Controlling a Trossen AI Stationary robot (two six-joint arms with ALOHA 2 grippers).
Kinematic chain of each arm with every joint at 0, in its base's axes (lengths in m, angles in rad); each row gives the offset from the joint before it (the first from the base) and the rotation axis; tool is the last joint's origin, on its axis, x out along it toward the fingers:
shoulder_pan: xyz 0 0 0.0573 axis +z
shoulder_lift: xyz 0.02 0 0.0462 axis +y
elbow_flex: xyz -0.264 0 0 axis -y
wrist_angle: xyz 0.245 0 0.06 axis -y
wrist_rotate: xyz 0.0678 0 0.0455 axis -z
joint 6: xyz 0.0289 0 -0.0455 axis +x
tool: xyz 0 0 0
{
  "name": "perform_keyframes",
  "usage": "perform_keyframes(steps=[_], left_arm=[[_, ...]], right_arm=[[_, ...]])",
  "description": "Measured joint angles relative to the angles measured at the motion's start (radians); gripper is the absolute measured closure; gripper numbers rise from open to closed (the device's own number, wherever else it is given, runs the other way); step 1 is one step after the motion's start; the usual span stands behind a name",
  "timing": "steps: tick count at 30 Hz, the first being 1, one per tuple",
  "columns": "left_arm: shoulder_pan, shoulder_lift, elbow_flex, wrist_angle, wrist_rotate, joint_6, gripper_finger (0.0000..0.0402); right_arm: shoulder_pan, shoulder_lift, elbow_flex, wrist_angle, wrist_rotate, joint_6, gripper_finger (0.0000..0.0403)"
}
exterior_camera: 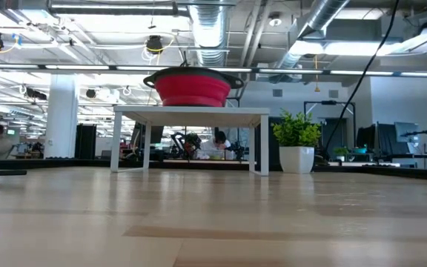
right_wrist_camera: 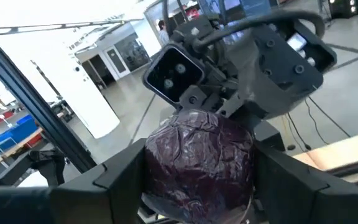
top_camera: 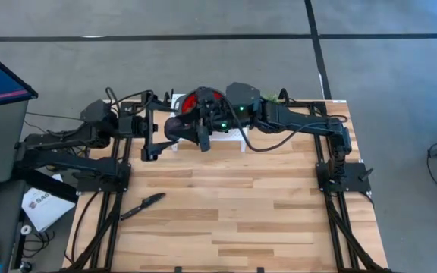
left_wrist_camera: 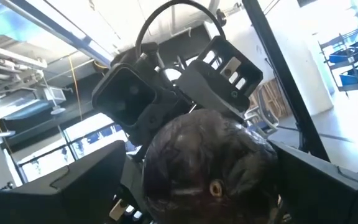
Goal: Pick & Place Fruit
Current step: Put the purple plum into the red strainer bowl on the shelf
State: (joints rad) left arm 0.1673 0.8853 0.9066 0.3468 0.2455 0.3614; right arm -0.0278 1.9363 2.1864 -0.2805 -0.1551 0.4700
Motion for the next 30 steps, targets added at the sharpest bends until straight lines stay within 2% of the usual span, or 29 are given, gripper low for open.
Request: perform_keyframes(steps=[10, 22, 25, 30], left_arm=[[0.0, 0.0, 0.0, -0.009, -0.002, -0.003, 0.0035], [0.0, 0.0, 0.001, -0.053, 0.053, -0.051, 0.0146], [0.0, 0.0, 0.001, -0.122, 0.061, -0.06, 0.0149], [0.002, 0.0, 0.001, -0.276, 0.033, -0.068, 0.013]], right_arm=[[0.009, 0.001, -0.001, 0.0, 0.005, 0.017, 0.0152], [0.012, 0.002, -0.002, -0.027, 0.006, 0.049, 0.0149], [0.002, 0.001, -0.002, -0.108, -0.006, 0.054, 0.013], [-0.009, 0.001, -0.002, -0.324, -0.012, 0.053, 0.007]])
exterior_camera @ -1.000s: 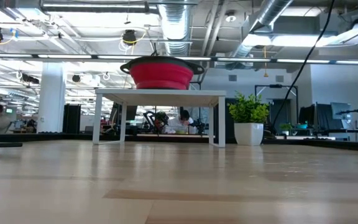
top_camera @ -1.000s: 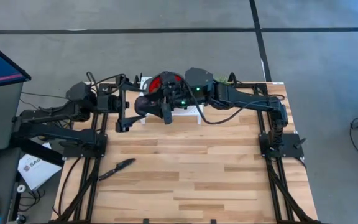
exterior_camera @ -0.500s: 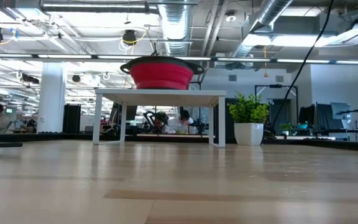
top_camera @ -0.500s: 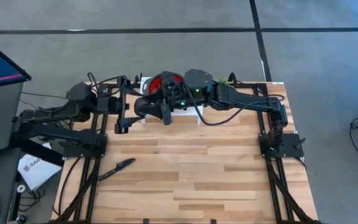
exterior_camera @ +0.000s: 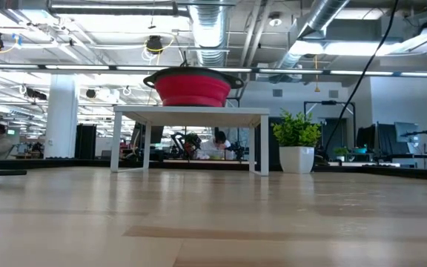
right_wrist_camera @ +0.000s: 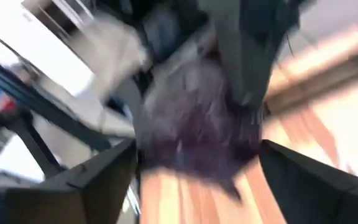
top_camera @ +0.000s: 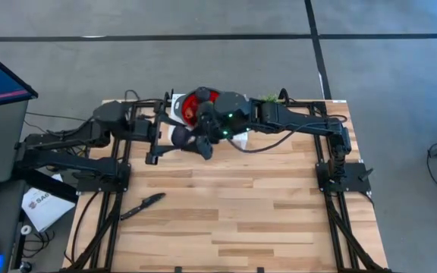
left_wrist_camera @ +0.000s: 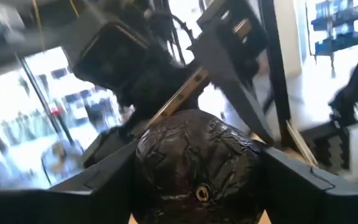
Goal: Pick & Place Fruit
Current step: Put the purple plum into the red strainer bowl on the shelf
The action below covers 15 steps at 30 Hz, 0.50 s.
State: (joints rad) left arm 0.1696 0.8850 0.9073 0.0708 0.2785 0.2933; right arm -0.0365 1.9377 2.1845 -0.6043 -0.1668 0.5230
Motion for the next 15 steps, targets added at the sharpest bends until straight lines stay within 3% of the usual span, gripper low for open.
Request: perform_keyframes(steps=[7, 12, 15], left_arm=[[0.0, 0.001, 0.0, -0.301, -0.085, 0.002, 0.0139], [0.0, 0.02, -0.001, -0.464, -0.227, -0.004, 0.0133], [0.002, 0.042, -0.001, -0.519, -0.317, -0.104, 0.0129]], right_arm=[[0.002, 0.0, 0.0, -0.397, 0.011, -0.037, 0.0008], [0.035, -0.002, -0.08, -0.562, 0.028, -0.086, 0.0012], [0.064, 0.001, -0.189, -0.591, 0.023, -0.088, 0.0019]])
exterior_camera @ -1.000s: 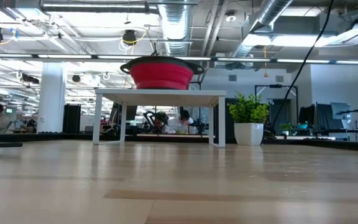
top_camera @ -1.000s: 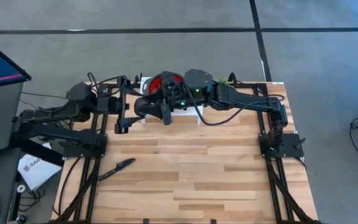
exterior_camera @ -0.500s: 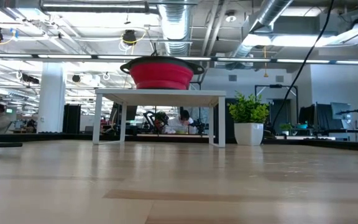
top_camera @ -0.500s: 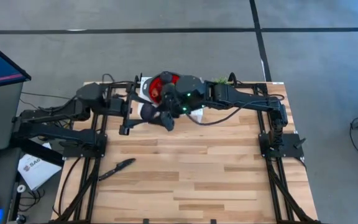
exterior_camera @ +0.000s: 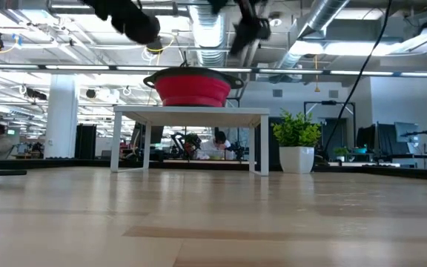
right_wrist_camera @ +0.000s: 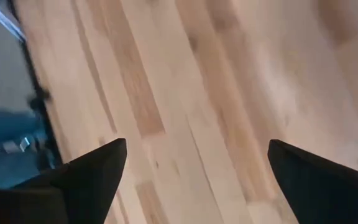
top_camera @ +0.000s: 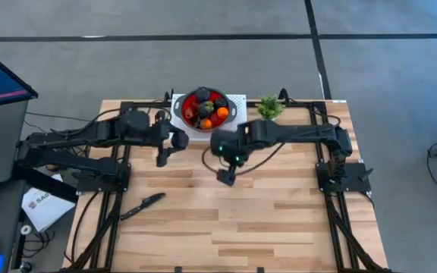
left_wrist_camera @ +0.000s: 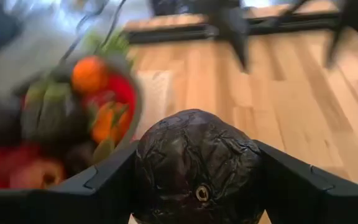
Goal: Pick & Place Fruit
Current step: Put the purple plum into the red strainer bowl on the shelf
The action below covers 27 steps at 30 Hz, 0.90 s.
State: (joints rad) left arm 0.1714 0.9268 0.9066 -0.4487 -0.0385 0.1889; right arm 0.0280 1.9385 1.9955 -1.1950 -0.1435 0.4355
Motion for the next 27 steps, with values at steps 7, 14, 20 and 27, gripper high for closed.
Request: perform_keyframes(steps=[7, 14, 20, 27], left_arm=[[0.081, 0.086, 0.047, 0.014, -0.076, -0.228, 0.0132], [0.195, 0.275, 0.154, 0.031, -0.075, -0.228, 0.0127], [0.24, 0.38, 0.181, 0.04, -0.074, -0.225, 0.0127], [0.248, 0.385, 0.182, 0.051, -0.067, -0.224, 0.0125]], right_arm=[[0.087, 0.0, -0.316, 0.203, -0.017, 0.127, 0.0027], [0.168, 0.0, -0.449, 0.425, -0.011, 0.329, 0.0031], [0.203, -0.009, -0.463, 0.406, 0.016, 0.399, 0.0031], [0.224, -0.008, -0.463, 0.403, 0.039, 0.453, 0.0031]])
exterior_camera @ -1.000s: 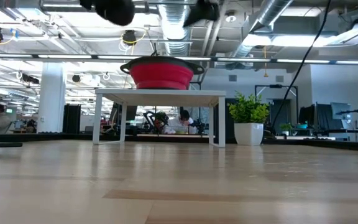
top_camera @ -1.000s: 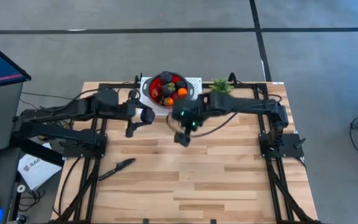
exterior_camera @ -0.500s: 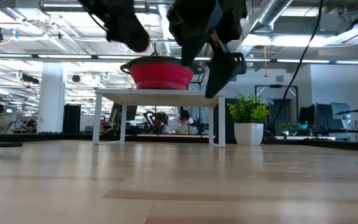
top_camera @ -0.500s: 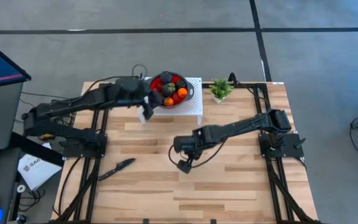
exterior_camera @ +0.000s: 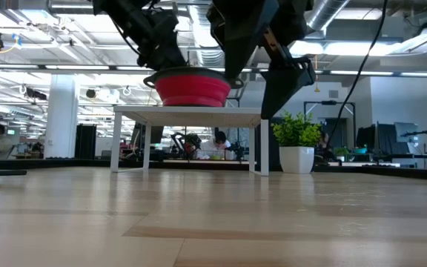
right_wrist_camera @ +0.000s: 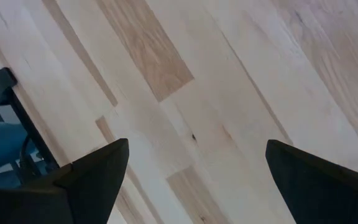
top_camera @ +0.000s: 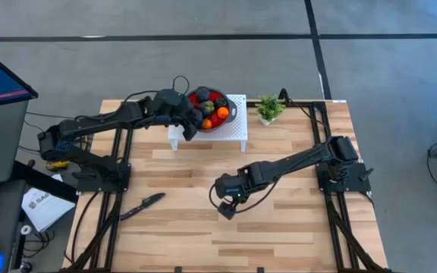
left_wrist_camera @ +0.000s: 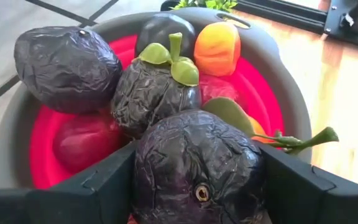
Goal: Pick & Place Fruit
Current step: Put the purple plum into the red strainer bowl on the shelf, then put the black knife on the shelf
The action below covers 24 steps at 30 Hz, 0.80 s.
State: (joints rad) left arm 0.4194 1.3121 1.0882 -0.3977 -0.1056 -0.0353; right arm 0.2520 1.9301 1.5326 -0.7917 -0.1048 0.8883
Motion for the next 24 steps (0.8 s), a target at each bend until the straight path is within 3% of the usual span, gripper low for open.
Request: perform_keyframes(steps=[10, 18, 24], left_arm=[[0.003, -0.013, -0.001, 0.005, 0.064, 0.001, 0.0058], [0.003, -0.199, -0.001, -0.02, 0.078, 0.0, 0.003], [-0.064, -0.372, 0.001, -0.224, 0.114, -0.006, 0.0045]], right_arm=[[-0.023, 0.0, 0.0, -0.047, -0.036, 0.026, 0.0032], [0.021, -0.122, 0.0, -0.342, 0.145, -0.038, 0.0061], [0.009, -0.307, -0.072, -0.387, 0.386, -0.076, 0.0089]])
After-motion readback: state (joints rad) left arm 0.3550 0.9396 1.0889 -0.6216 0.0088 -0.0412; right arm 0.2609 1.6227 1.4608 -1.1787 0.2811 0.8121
